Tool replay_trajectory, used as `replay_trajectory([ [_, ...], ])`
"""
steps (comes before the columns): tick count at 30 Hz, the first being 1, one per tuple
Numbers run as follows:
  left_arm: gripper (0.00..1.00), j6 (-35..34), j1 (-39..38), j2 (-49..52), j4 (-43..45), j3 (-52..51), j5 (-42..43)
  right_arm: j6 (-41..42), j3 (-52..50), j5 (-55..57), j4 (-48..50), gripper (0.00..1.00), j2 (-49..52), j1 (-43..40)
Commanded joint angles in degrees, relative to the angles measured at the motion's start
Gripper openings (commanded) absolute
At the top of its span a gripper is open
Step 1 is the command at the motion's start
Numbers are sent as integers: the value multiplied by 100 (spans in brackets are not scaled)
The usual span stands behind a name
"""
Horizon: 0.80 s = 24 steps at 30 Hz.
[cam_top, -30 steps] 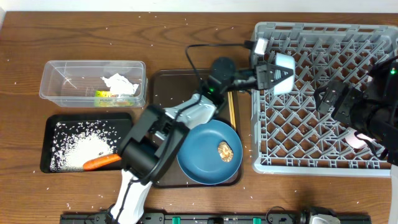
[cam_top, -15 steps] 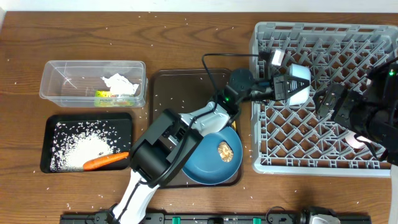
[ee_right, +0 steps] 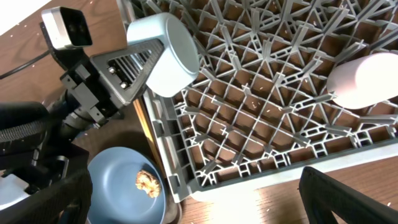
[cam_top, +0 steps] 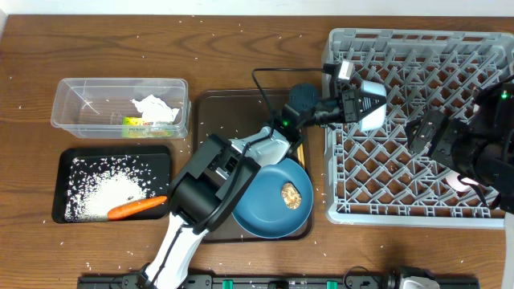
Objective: Sort waste into correct bins and load items into the dishwasher rack
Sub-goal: 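Lower the white bowl into the rack and open the left gripper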
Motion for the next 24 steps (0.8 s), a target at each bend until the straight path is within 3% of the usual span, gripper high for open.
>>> replay_trajectory([
  [1,34,-33,37,35,59,190,118,52,-4,90,-17,99,11,-44],
  [9,55,-2,170,35,-26,188,466,52,-4,90,-22,99,11,-44],
  [11,66,260,254,35,-26,188,647,52,-4,90,-37,99,11,-44],
  [20,68,754,741,35,-140,188,1209,50,-4,90,-92,99,11,-44],
  [24,72,1250,892,35,-868,188,1447,50,-4,90,-114,99,11,-44],
])
